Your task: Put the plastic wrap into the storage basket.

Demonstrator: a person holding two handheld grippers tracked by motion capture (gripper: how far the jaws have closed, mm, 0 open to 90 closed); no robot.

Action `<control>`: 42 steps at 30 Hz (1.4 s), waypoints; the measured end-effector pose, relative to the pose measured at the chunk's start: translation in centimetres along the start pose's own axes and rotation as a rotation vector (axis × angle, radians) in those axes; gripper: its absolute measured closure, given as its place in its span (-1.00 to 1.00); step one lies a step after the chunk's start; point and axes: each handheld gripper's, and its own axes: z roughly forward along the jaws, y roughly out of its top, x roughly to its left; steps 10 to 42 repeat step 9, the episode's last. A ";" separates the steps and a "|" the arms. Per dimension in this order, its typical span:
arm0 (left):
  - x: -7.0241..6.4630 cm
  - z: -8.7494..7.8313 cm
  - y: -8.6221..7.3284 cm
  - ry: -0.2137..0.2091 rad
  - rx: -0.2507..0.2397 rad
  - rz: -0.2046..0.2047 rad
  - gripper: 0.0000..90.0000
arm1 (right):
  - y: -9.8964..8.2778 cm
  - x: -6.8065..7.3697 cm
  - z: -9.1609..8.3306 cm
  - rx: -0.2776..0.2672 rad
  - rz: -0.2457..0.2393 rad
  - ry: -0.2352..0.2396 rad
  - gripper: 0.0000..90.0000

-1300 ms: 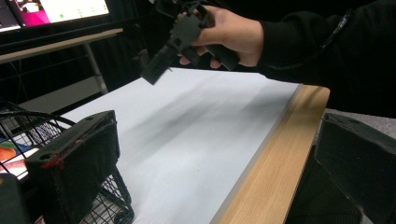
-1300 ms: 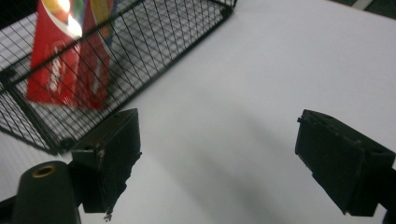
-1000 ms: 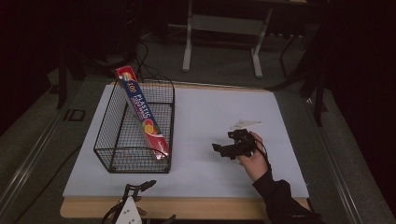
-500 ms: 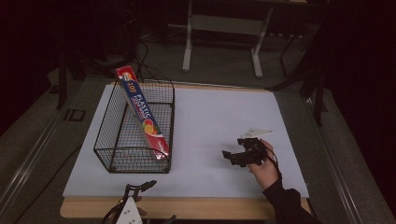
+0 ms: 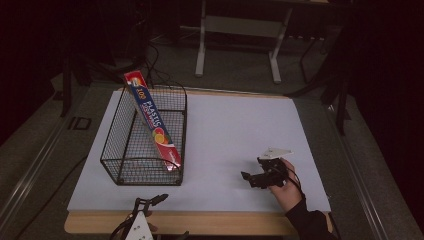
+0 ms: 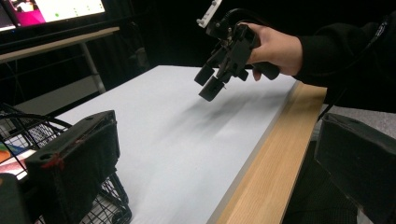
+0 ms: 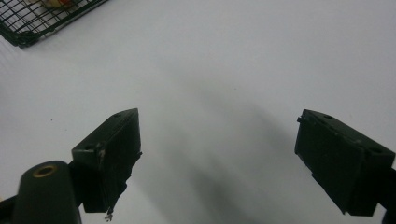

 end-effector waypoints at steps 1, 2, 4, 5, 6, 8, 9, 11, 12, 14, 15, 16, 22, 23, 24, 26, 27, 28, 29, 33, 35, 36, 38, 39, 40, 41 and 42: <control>0.0 0.0 0.0 0.000 -0.002 0.000 -0.99 | 0.0 0.1 0.0 0.003 -0.009 -0.002 -0.68; 0.0 -0.1 0.0 -0.001 -0.003 0.000 -0.99 | 0.0 0.2 0.0 0.000 -0.016 -0.003 -0.68; 0.0 -0.1 0.0 -0.001 -0.003 0.000 -0.99 | 0.0 0.3 0.0 -0.006 -0.032 -0.004 -0.68; 0.0 -0.1 0.0 -0.001 -0.003 -0.001 -0.99 | 0.1 0.3 0.0 -0.009 -0.035 -0.008 -0.68; 0.0 -0.1 0.0 -0.001 -0.003 -0.002 -0.99 | 0.1 0.3 0.0 -0.014 -0.041 -0.008 -0.68; 0.0 -0.1 0.0 -0.002 -0.003 -0.001 -0.99 | 0.1 0.3 0.0 -0.022 -0.051 -0.017 -0.68; 0.0 -0.1 0.0 -0.002 -0.002 -0.001 -0.99 | 0.1 0.3 0.0 -0.024 -0.055 -0.018 -0.67; 0.0 -0.1 0.0 -0.002 -0.002 -0.001 -0.99 | 0.1 0.3 0.0 -0.024 -0.055 -0.018 -0.67; 0.0 -0.1 0.0 -0.002 -0.002 -0.001 -0.99 | 0.1 0.3 0.0 -0.024 -0.055 -0.018 -0.67; 0.0 -0.1 0.0 -0.002 -0.002 -0.001 -0.99 | 0.1 0.3 0.0 -0.024 -0.055 -0.018 -0.67; 0.0 -0.1 0.0 -0.002 -0.002 -0.001 -0.99 | 0.1 0.3 0.0 -0.024 -0.055 -0.018 -0.67; 0.0 -0.1 0.0 -0.002 -0.002 -0.001 -0.99 | 0.1 0.3 0.0 -0.024 -0.055 -0.018 -0.67; 0.0 -0.1 0.0 -0.002 -0.002 -0.001 -0.99 | 0.1 0.3 0.0 -0.024 -0.055 -0.018 -0.67; 0.0 -0.1 0.0 -0.002 -0.002 -0.001 -0.99 | 0.1 0.3 0.0 -0.024 -0.055 -0.018 -0.67; 0.0 -0.1 0.0 -0.002 -0.002 -0.001 -0.99 | 0.1 0.3 0.0 -0.024 -0.055 -0.018 -0.67; 0.0 -0.1 0.0 -0.002 -0.002 -0.001 -0.99 | 0.1 0.3 0.0 -0.024 -0.055 -0.018 -0.67; 0.0 -0.1 0.0 -0.002 -0.002 -0.001 -0.99 | 0.1 0.3 0.0 -0.024 -0.055 -0.018 -0.67; 0.0 -0.1 0.0 -0.002 -0.002 -0.001 -0.99 | 0.1 0.3 0.0 -0.024 -0.055 -0.018 -0.67; 0.0 -0.1 0.0 -0.002 -0.002 -0.001 -0.99 | 0.1 0.3 0.0 -0.024 -0.055 -0.018 -0.67; 0.0 -0.1 0.0 -0.002 -0.002 -0.001 -0.99 | 0.1 0.3 0.0 -0.024 -0.055 -0.018 -0.67; 0.0 -0.1 0.0 -0.002 -0.002 -0.001 -0.99 | 0.1 0.3 0.0 -0.024 -0.055 -0.018 -0.67; 0.0 -0.1 0.0 -0.002 -0.002 -0.001 -0.99 | 0.1 0.3 0.0 -0.024 -0.055 -0.018 -0.67; 0.0 -0.1 0.0 -0.002 -0.002 -0.001 -0.99 | 0.1 0.3 0.0 -0.024 -0.055 -0.018 -0.67; 0.0 -0.1 0.0 -0.002 -0.002 -0.001 -0.99 | 0.1 0.3 0.0 -0.024 -0.055 -0.018 -0.67; 0.0 -0.1 0.0 -0.002 -0.002 -0.001 -0.99 | 0.1 0.3 0.0 -0.024 -0.055 -0.018 -0.67; 0.0 -0.1 0.0 -0.002 -0.002 -0.001 -0.99 | 0.1 0.3 0.0 -0.024 -0.055 -0.018 -0.67; 0.0 -0.1 0.0 -0.002 -0.002 -0.001 -0.99 | 0.1 0.3 0.0 -0.024 -0.055 -0.018 -0.67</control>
